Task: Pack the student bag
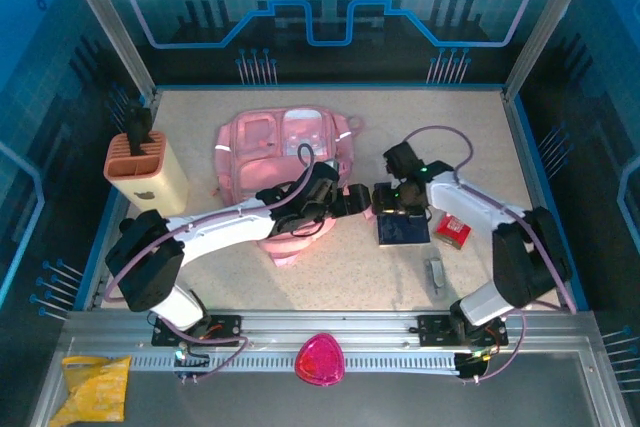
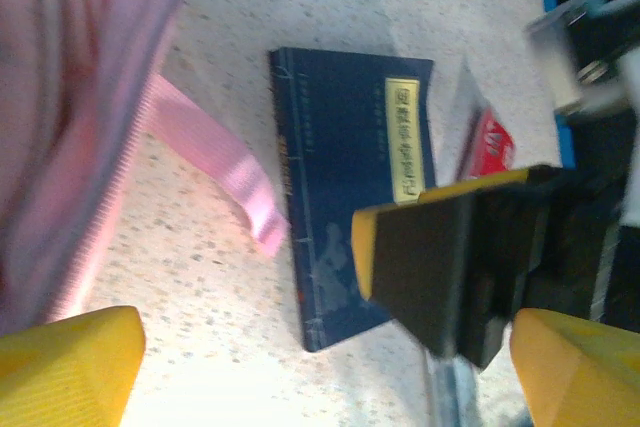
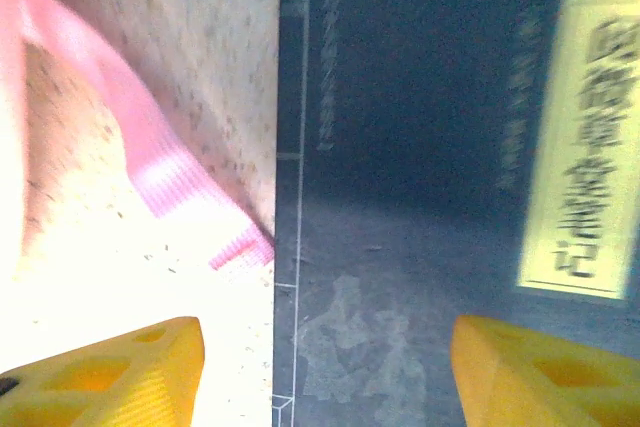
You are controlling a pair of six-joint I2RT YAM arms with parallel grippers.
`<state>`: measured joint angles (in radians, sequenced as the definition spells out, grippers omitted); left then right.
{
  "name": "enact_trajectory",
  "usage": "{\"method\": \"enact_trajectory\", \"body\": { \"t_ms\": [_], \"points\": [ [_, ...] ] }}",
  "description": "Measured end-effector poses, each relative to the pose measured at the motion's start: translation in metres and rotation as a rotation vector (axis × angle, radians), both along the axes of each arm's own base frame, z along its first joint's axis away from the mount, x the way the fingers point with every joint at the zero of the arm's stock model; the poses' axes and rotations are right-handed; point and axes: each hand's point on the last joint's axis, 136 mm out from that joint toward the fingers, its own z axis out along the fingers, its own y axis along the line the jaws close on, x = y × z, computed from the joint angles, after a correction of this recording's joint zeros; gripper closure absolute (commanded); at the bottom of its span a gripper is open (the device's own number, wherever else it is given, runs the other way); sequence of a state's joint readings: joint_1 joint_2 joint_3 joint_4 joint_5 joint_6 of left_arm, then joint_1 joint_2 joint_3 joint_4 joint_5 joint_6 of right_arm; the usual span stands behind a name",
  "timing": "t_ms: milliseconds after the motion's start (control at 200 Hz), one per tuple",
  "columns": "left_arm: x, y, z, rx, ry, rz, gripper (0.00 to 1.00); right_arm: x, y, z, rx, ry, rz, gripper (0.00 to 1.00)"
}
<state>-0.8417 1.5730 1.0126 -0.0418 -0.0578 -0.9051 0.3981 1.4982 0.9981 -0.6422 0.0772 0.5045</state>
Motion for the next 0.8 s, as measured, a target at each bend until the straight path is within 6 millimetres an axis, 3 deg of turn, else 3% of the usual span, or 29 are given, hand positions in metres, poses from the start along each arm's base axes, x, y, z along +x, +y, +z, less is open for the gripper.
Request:
{"method": "enact_trajectory", "body": {
  "t_ms": [105, 170, 235, 455, 800],
  "points": [
    [-0.002, -0.012, -0.005, -0.031, 0.029, -0.005, 0.19, 0.017, -0.040, 0.007, 0.035, -0.021, -0.126, 0.39],
    [-0.001, -0.023, -0.014, -0.041, 0.058, -0.010, 0.23, 0.020, -0.064, 0.001, 0.042, -0.005, -0.197, 0.39],
    [0.001, -0.034, -0.024, -0.050, 0.087, -0.014, 0.28, 0.019, -0.076, -0.006, 0.050, 0.017, -0.230, 0.39],
    [0.004, -0.069, -0.055, -0.072, 0.171, -0.048, 0.33, 0.011, -0.082, -0.026, 0.110, 0.081, -0.256, 0.36],
    [0.011, -0.083, -0.089, -0.054, 0.234, -0.040, 0.45, 0.004, -0.078, -0.049, 0.091, 0.153, -0.249, 0.29]
  ]
}}
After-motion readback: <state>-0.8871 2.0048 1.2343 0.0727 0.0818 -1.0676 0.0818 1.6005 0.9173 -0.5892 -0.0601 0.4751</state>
